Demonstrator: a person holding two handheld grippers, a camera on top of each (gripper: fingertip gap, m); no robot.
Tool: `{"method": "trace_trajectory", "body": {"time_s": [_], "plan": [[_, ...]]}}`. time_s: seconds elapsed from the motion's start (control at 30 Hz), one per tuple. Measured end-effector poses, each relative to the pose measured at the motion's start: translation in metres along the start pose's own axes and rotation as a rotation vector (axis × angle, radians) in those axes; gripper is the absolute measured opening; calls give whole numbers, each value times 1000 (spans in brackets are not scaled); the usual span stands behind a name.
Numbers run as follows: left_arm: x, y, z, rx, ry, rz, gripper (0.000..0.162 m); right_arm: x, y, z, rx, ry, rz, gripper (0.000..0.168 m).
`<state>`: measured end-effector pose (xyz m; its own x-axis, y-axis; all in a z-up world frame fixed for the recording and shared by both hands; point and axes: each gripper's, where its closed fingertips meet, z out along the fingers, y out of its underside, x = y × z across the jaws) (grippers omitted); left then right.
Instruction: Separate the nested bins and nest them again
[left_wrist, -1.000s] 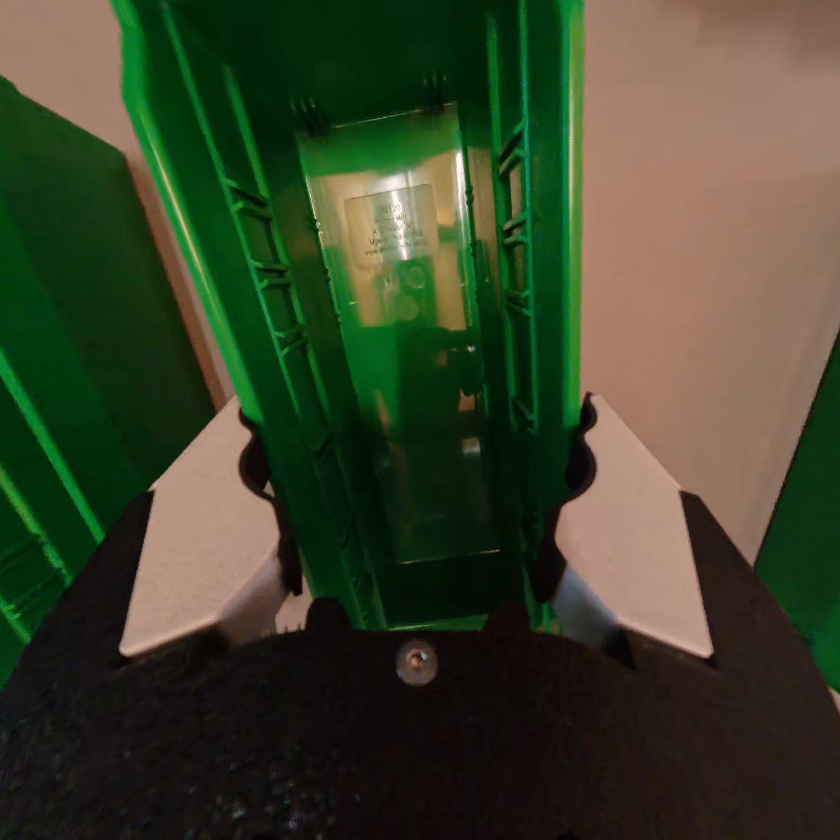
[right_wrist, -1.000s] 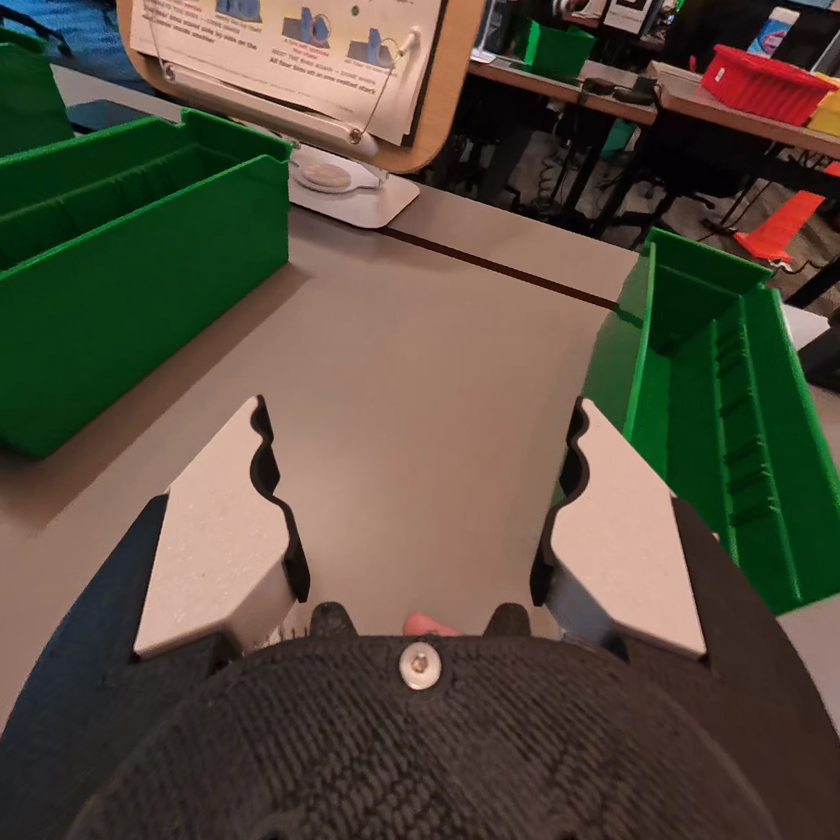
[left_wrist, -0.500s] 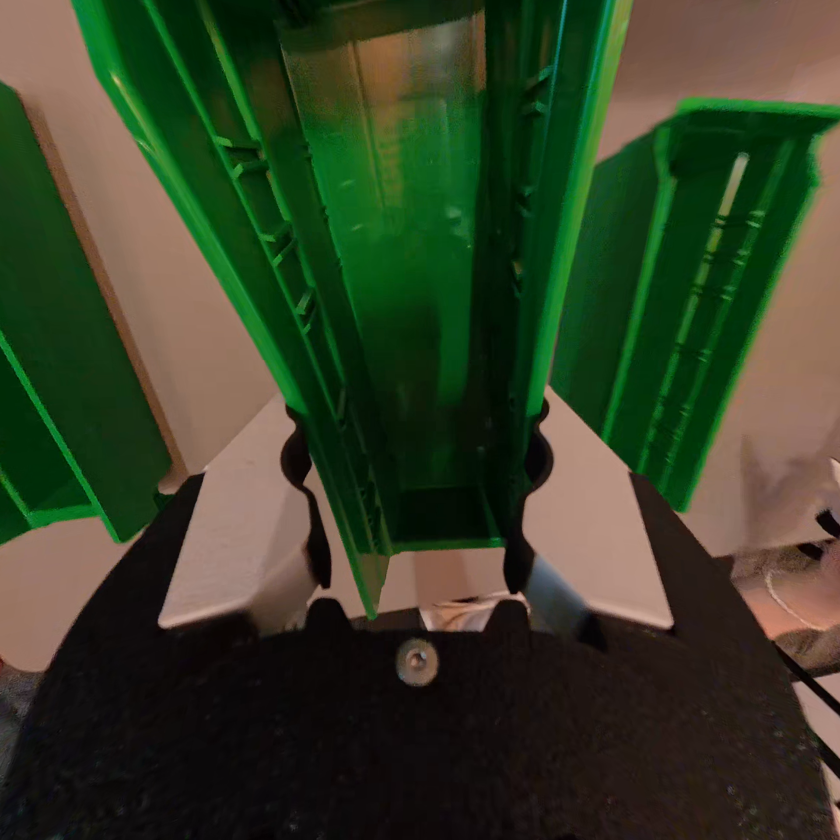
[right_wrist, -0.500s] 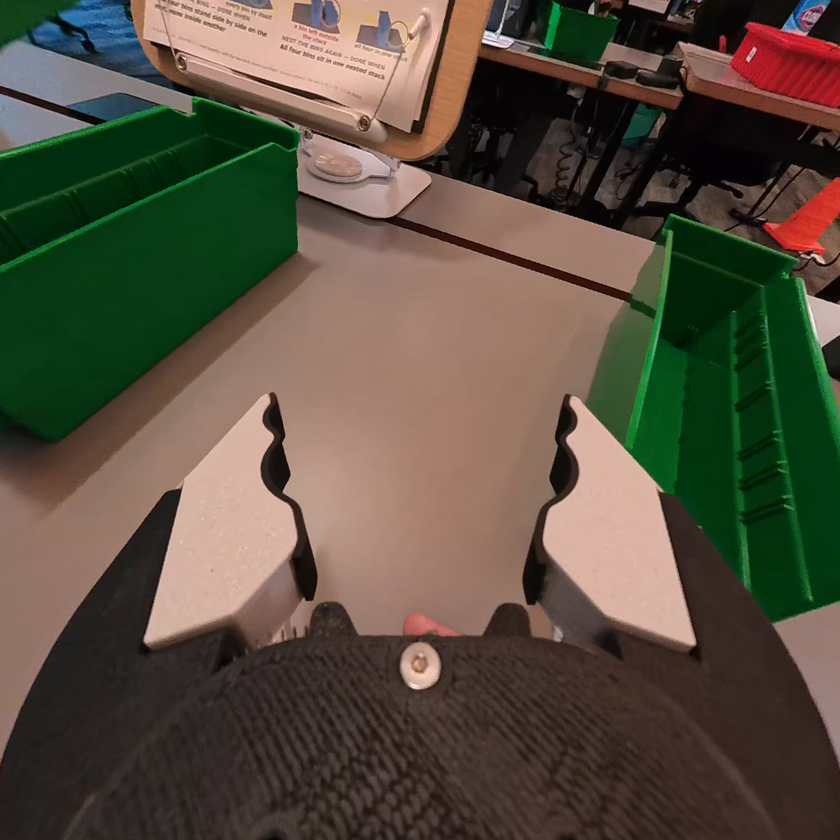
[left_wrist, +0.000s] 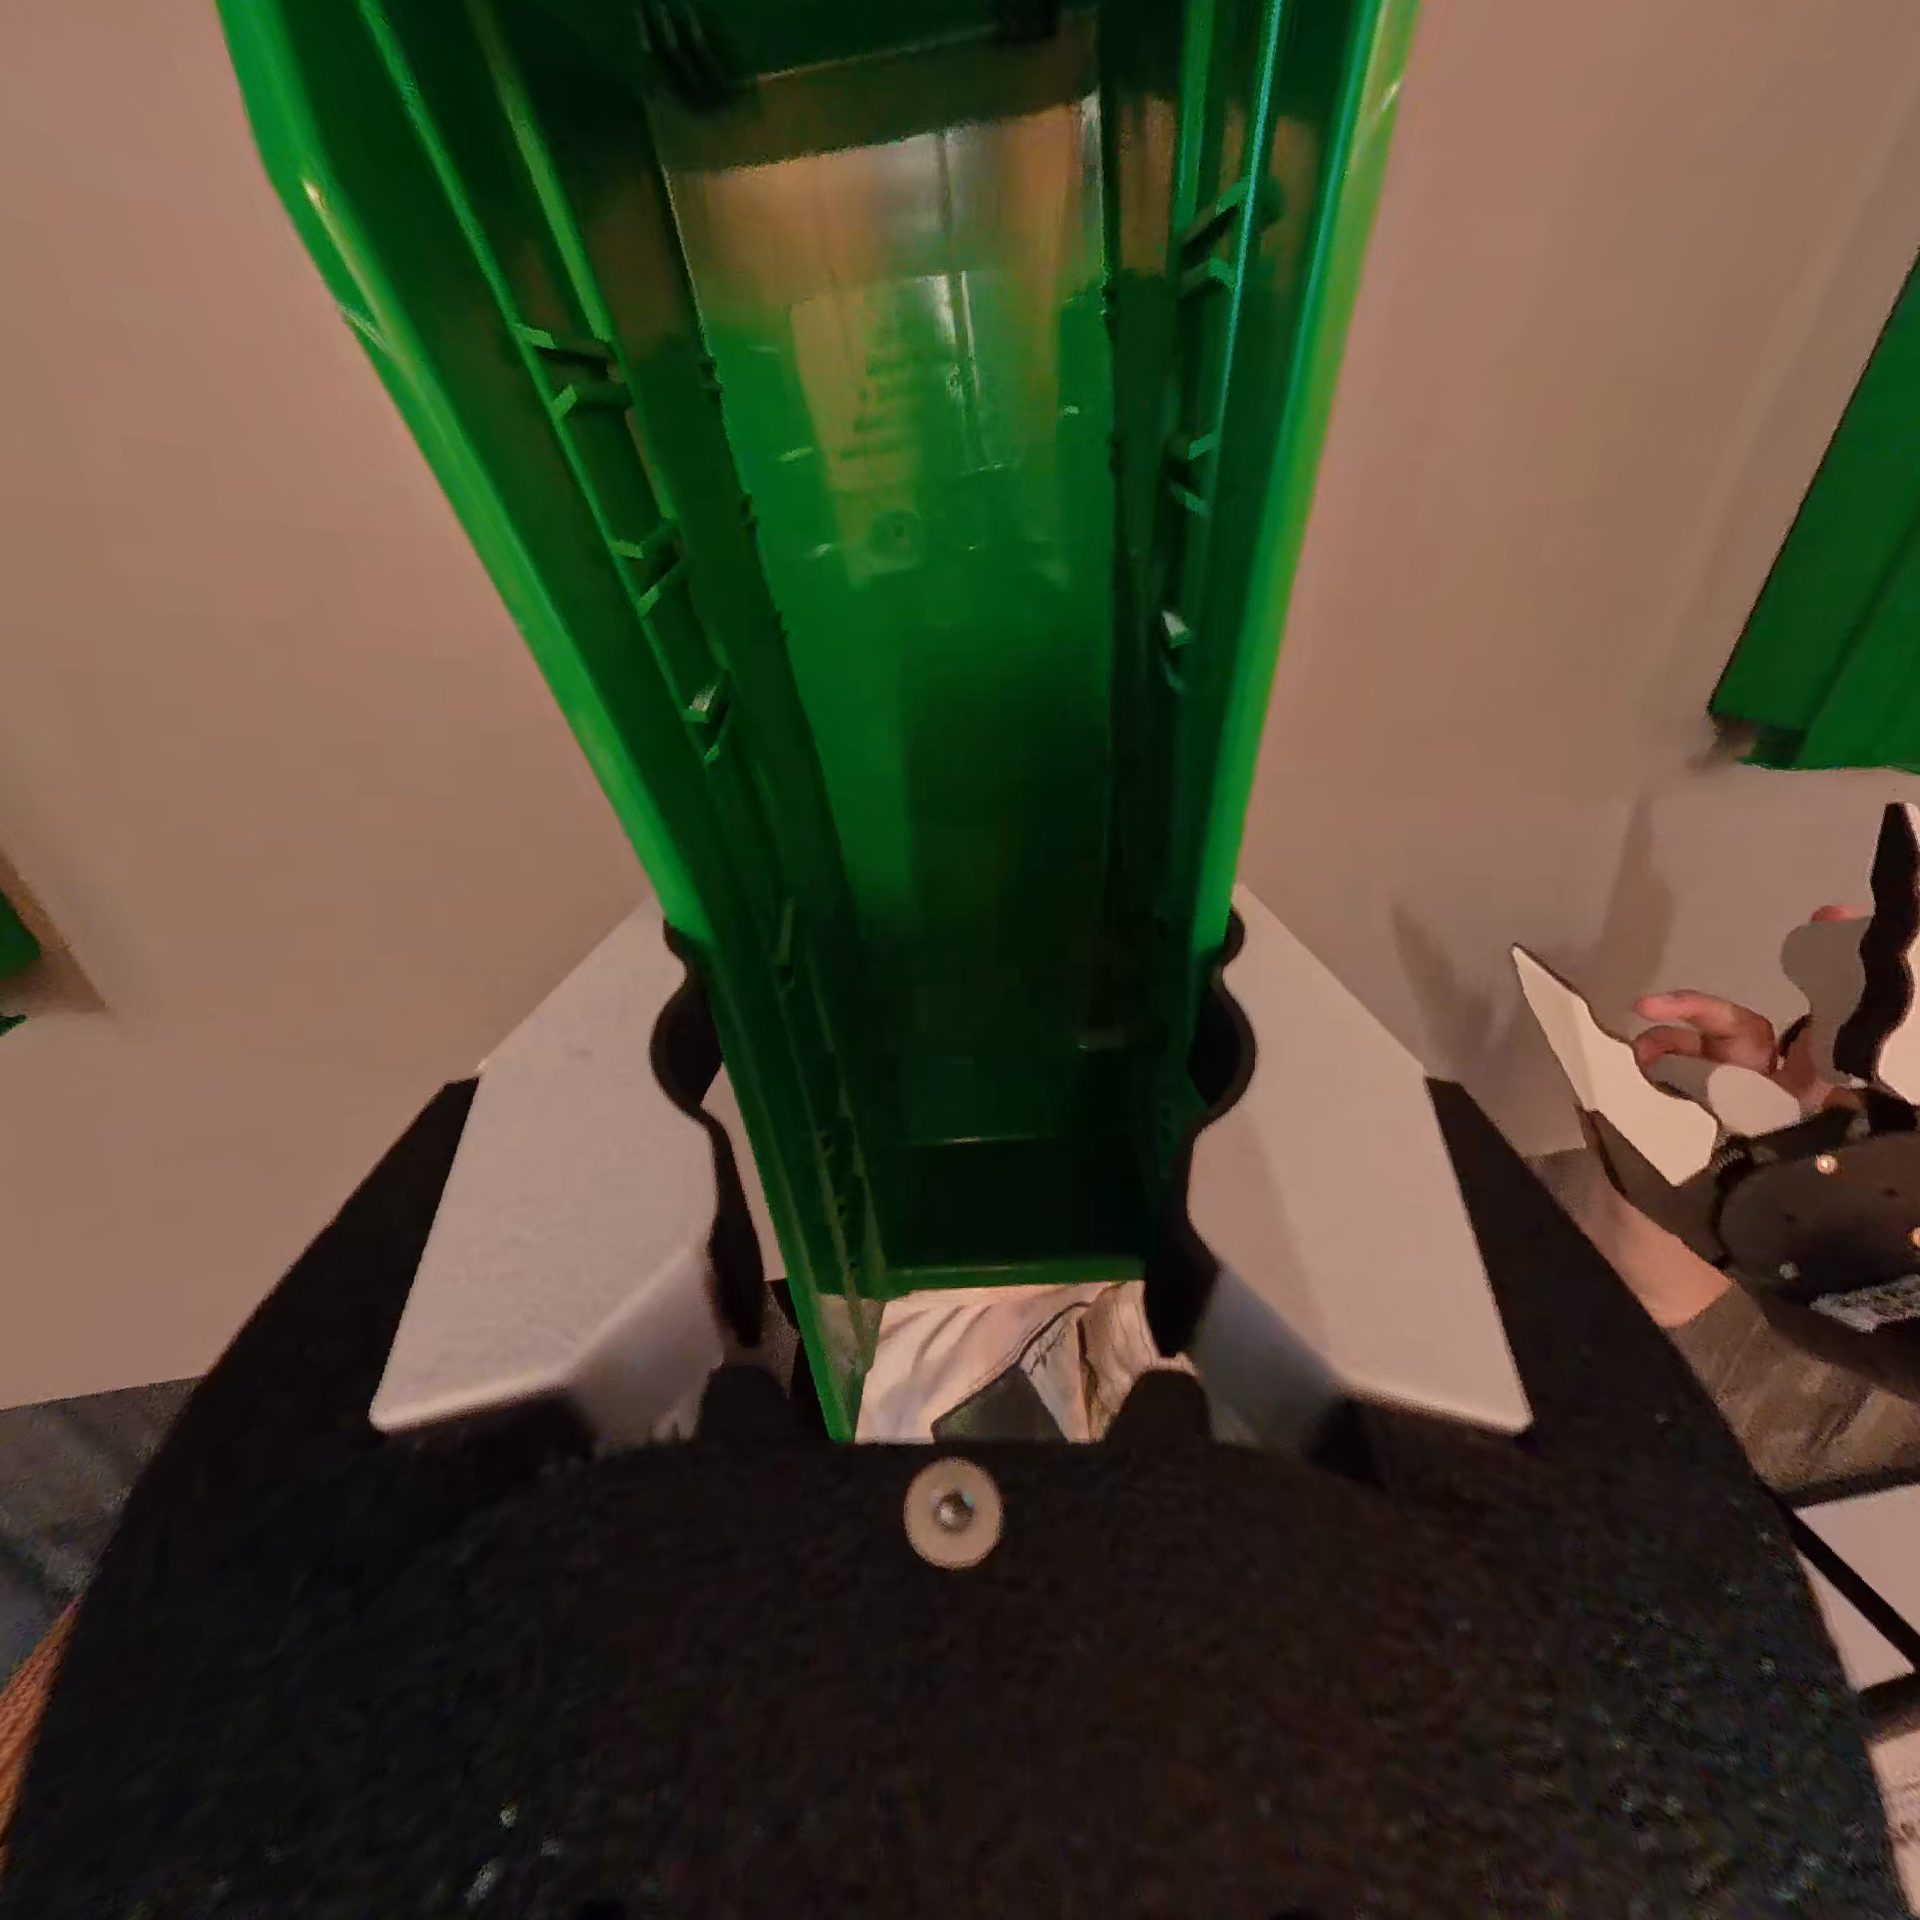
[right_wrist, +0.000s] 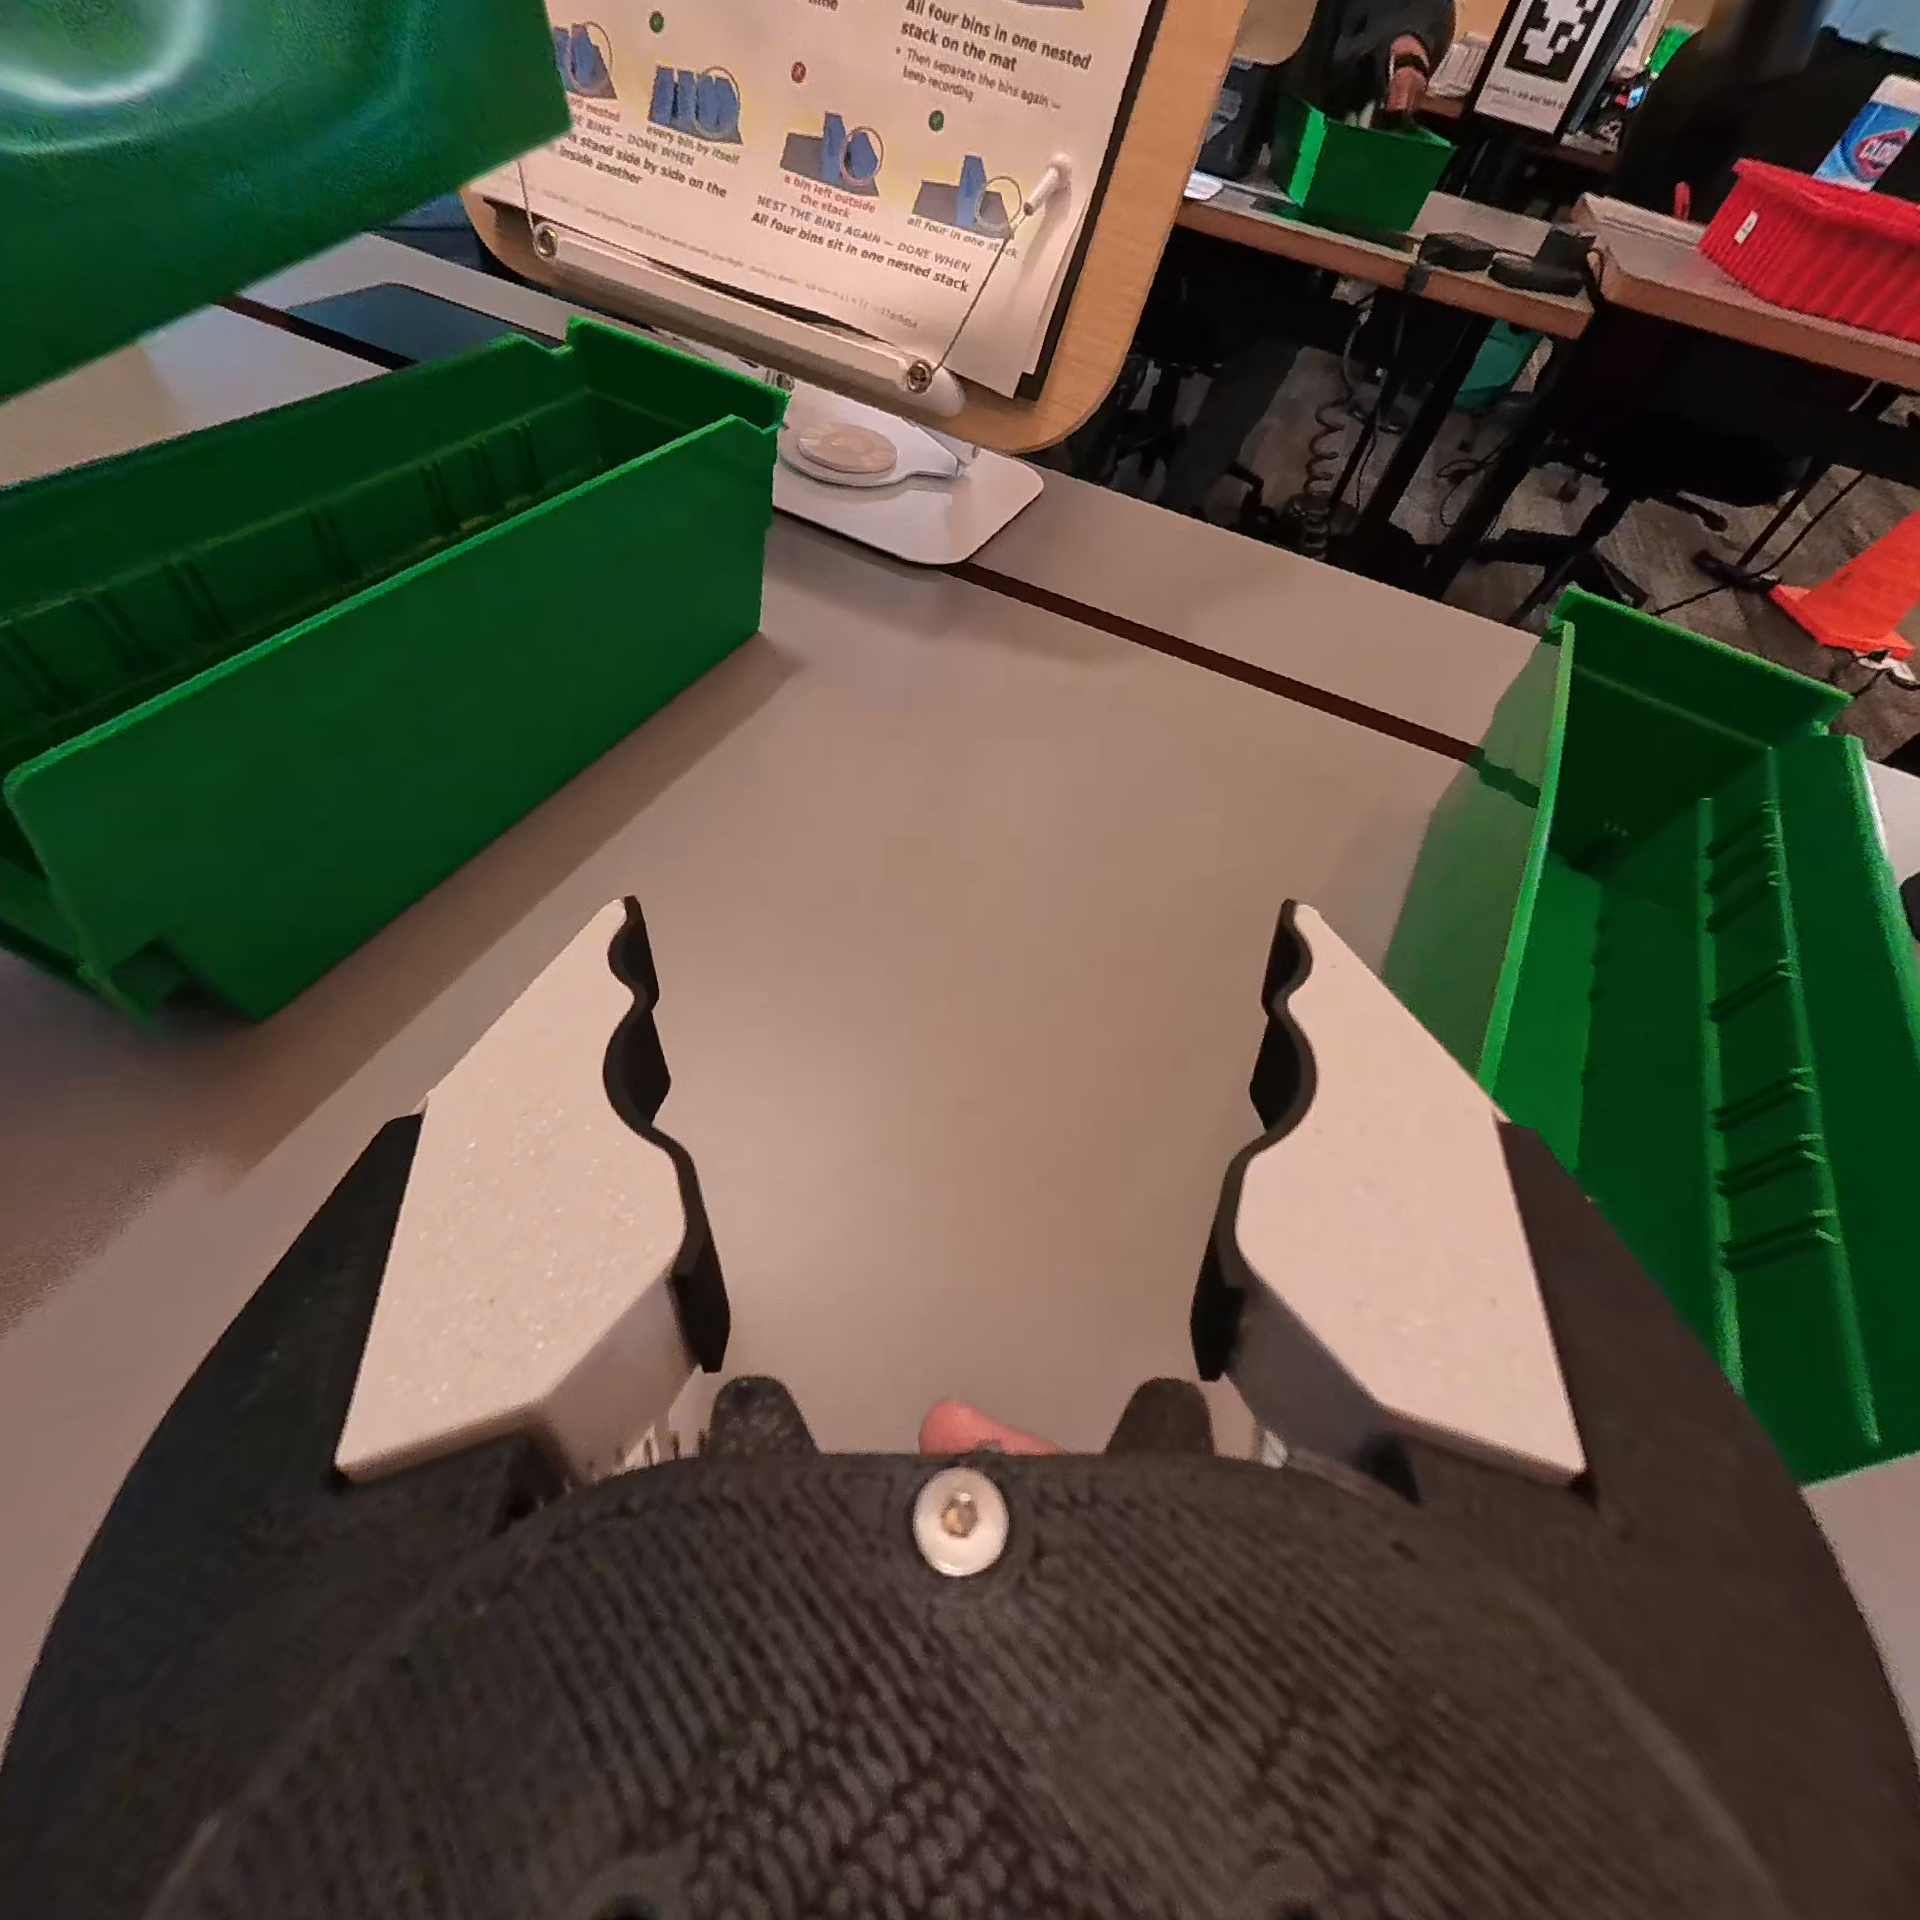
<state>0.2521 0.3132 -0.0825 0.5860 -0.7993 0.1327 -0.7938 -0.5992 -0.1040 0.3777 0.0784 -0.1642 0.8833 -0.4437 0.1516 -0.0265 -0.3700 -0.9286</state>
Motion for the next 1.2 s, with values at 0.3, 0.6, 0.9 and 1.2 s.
{"method": "trace_trajectory", "body": {"time_s": [0.3,0.6,0.9,1.2], "plan": [[22,-10,31,-3,-72,17,93,-3,10,9,-33,-17,7,116],[28,-17,52,0,-112,45,91,-2,13,13,-35,-26,24,114],[30,-19,67,28,-153,85,91,-4,17,17,-45,-36,26,113],[31,-19,83,49,-162,87,89,-1,19,17,-47,-33,44,112]]}}
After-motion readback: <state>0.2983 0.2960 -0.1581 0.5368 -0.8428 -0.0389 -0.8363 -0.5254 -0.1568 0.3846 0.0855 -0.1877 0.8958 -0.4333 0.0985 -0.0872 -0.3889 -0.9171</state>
